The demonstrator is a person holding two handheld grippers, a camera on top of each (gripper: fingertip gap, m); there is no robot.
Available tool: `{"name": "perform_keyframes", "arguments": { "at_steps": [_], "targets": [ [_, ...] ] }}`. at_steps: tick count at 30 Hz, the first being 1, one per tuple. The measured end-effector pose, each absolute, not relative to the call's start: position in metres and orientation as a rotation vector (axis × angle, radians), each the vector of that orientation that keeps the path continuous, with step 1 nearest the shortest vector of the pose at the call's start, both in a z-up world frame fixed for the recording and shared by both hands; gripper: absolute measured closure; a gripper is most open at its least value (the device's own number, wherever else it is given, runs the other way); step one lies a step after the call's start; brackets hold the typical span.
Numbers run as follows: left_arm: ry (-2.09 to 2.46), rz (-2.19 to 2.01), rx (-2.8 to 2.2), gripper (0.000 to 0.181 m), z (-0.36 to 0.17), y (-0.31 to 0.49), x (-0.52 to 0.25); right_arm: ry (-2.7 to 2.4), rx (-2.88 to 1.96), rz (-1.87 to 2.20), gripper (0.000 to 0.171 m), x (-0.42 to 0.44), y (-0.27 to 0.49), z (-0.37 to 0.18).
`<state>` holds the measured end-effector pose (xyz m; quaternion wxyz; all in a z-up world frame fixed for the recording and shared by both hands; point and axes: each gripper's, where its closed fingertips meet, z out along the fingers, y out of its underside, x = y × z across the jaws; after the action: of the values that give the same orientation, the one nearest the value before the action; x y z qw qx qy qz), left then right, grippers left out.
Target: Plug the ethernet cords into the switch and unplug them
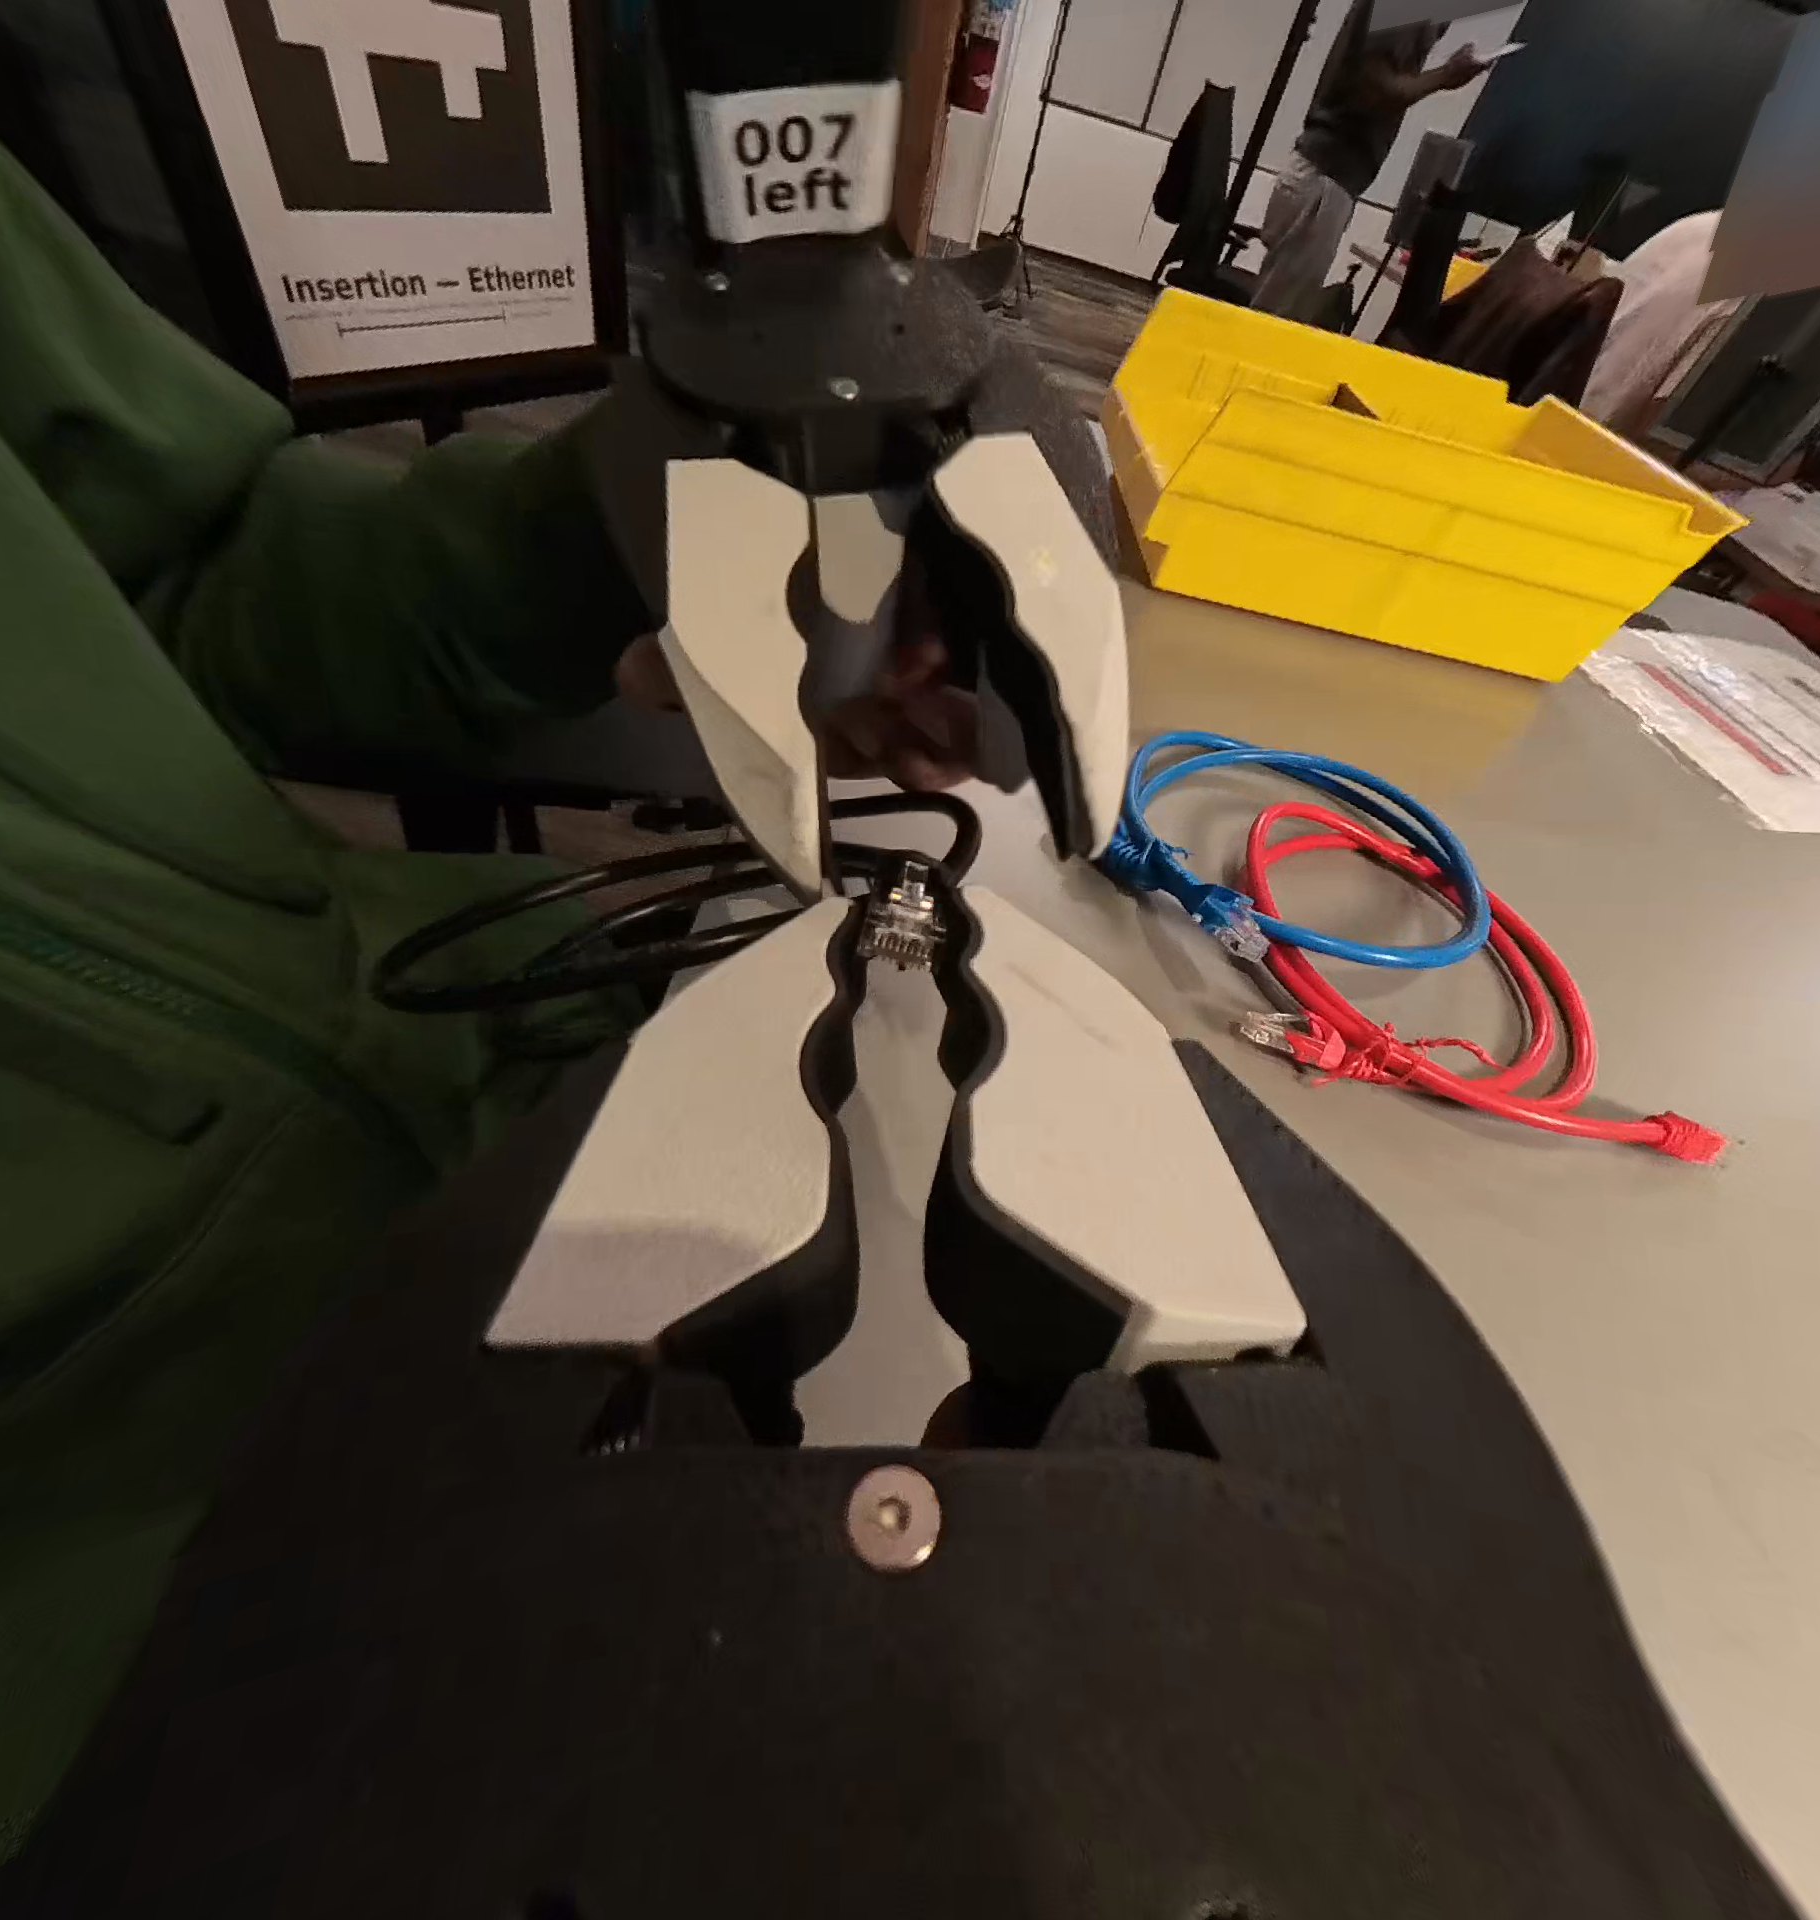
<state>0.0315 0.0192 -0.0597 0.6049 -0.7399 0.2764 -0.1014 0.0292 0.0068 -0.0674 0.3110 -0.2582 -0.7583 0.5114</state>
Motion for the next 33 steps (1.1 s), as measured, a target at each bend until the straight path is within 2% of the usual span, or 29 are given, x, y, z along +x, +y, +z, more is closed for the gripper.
{"name": "perform_keyframes", "arguments": {
  "at_steps": [8,13,33],
  "targets": [
    [0.650,-0.410,-1.724,0.165,-0.071,0.013,0.035,-1.958,-0.611,1.345,0.158,0.030,0.008,-0.063],
    [0.651,-0.383,-1.720,0.170,-0.073,0.014,0.029,-1.952,-0.603,1.303,0.158,0.026,0.010,-0.065],
    [0.607,-0.364,-1.813,0.171,-0.074,0.009,0.008,-1.938,-0.626,1.205,0.158,0.026,0.027,-0.063]
  ]
}}
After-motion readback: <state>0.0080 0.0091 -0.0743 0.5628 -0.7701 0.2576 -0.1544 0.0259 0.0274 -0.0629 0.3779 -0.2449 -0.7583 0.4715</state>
